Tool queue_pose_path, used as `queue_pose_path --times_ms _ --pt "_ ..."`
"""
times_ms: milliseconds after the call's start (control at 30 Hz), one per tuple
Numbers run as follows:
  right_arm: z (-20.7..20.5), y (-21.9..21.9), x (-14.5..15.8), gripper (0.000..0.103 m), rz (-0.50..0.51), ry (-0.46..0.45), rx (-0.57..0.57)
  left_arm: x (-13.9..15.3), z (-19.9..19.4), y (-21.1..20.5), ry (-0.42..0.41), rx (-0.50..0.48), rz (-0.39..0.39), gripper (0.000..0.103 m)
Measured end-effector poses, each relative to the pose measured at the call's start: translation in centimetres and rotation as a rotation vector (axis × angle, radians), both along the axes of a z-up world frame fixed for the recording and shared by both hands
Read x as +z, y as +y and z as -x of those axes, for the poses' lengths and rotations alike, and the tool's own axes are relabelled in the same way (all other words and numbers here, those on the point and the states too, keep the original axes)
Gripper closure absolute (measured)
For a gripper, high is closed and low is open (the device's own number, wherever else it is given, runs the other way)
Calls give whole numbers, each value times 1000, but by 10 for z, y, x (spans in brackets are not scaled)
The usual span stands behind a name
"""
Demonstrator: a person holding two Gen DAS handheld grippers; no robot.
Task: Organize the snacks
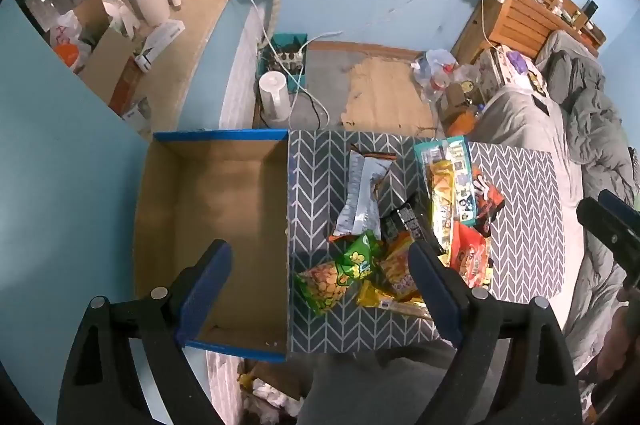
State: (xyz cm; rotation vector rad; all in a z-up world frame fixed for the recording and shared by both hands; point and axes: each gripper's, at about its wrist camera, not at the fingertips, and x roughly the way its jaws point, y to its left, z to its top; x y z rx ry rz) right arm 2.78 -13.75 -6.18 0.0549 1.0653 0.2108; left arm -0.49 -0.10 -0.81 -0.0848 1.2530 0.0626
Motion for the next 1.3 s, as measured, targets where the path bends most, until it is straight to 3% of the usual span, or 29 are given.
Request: queue_pose_path --times_ms 1300 --pt "-2 4 0 2 -9 19 14 -7 -6 -8 32 -8 14 12"
